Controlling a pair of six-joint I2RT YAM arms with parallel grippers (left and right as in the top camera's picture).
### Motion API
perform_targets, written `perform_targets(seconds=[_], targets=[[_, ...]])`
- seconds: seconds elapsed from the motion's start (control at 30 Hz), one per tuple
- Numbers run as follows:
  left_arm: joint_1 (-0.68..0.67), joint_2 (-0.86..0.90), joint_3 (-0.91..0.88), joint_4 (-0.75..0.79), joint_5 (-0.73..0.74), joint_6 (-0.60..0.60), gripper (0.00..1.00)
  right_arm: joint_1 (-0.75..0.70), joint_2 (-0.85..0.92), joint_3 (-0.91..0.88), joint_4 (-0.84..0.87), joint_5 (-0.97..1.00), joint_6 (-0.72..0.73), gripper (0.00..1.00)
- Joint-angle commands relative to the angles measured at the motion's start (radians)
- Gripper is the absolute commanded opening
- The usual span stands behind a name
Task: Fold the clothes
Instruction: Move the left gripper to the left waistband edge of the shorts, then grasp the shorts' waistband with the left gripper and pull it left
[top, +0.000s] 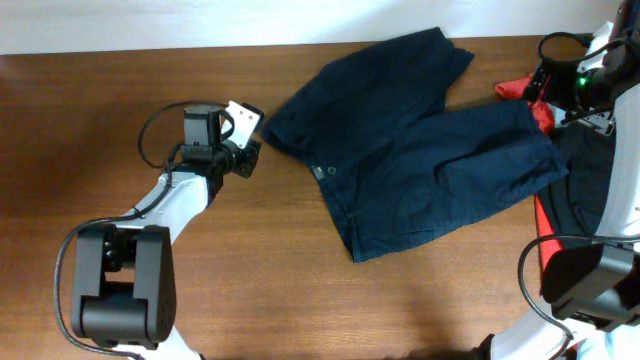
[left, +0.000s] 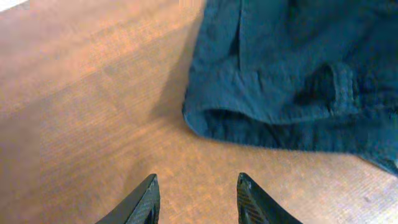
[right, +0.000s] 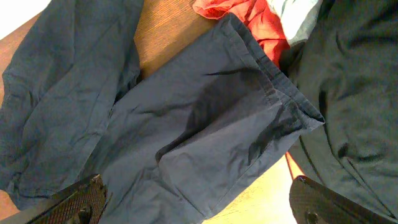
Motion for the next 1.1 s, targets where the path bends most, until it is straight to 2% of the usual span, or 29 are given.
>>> perform_targets(seconds=[0.0, 0.47, 0.87, 0.9, 0.97, 1.07], targets=[[-0.005, 0.044, 0.014, 0.034, 0.003, 0.037, 0.40, -0.002, 0.003, 0.005, 0.000, 0.009, -0.010, 0.99], [-0.025, 0.145, 0.014, 0.209, 0.007, 0.040, 0.40, -0.002, 0.003, 0.005, 0.000, 0.009, -0.010, 0.99], [-0.041, 0.227, 0.014, 0.267, 0.008, 0.040, 0.40, -0.002, 0.003, 0.005, 0.000, 0.009, -0.010, 0.98], [-0.041, 0.230, 0.014, 0.277, 0.008, 0.040, 0.39, -0.002, 0.003, 0.005, 0.000, 0.009, -0.010, 0.98], [-0.041, 0.235, 0.014, 0.304, 0.008, 0.040, 0.28, -0.002, 0.003, 0.005, 0.000, 0.009, -0.010, 0.99], [-0.041, 0.235, 0.014, 0.369, 0.004, 0.040, 0.19, -0.002, 0.003, 0.005, 0.000, 0.009, -0.010, 0.99]])
